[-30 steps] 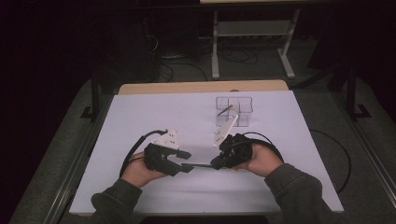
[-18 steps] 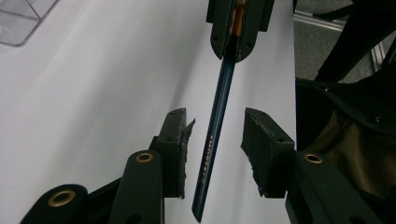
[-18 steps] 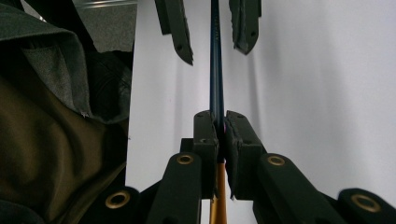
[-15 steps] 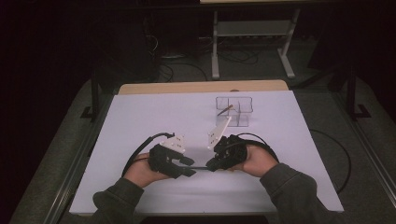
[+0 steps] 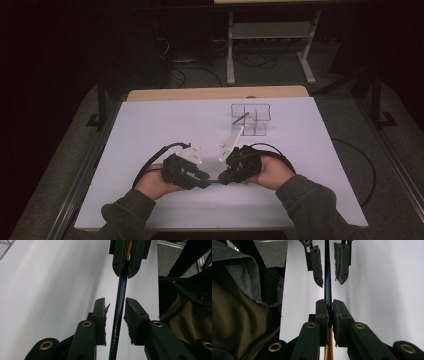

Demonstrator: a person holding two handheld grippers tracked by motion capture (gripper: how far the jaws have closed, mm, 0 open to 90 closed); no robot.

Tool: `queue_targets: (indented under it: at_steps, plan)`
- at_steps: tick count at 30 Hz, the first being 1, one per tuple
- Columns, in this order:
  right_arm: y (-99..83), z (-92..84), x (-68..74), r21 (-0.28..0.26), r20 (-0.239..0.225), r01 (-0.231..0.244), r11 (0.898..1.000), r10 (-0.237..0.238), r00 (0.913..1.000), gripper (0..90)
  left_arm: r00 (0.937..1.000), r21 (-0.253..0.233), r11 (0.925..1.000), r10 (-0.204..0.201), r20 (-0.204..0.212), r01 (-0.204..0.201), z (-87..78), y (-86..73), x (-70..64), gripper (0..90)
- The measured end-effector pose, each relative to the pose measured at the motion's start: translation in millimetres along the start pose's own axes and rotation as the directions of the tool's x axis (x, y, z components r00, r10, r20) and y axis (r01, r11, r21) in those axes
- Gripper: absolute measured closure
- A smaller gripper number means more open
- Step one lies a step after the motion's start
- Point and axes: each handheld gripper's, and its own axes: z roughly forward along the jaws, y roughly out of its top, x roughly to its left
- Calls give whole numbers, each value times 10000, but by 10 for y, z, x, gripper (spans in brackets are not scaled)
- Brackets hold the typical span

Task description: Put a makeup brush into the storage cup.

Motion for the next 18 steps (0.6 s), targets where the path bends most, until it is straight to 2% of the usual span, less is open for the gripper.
queue_targets:
  at_steps: [6, 13, 18]
  plan:
    - [9, 13, 2, -5, -50, 94, 10000, -94, 9999, 828, 9998, 170, 9998, -48, 168, 45, 14, 1, 18, 712]
    - [15, 31, -3, 32, -64, 245, 9997, -245, 9997, 828, 9994, 346, 9994, 81, 346, -93, 28, -2, 26, 762]
    - [16, 37, -6, -4, -115, 169, 9999, -169, 9998, 828, 9989, 399, 9991, 90, 452, -108, 44, -3, 28, 801]
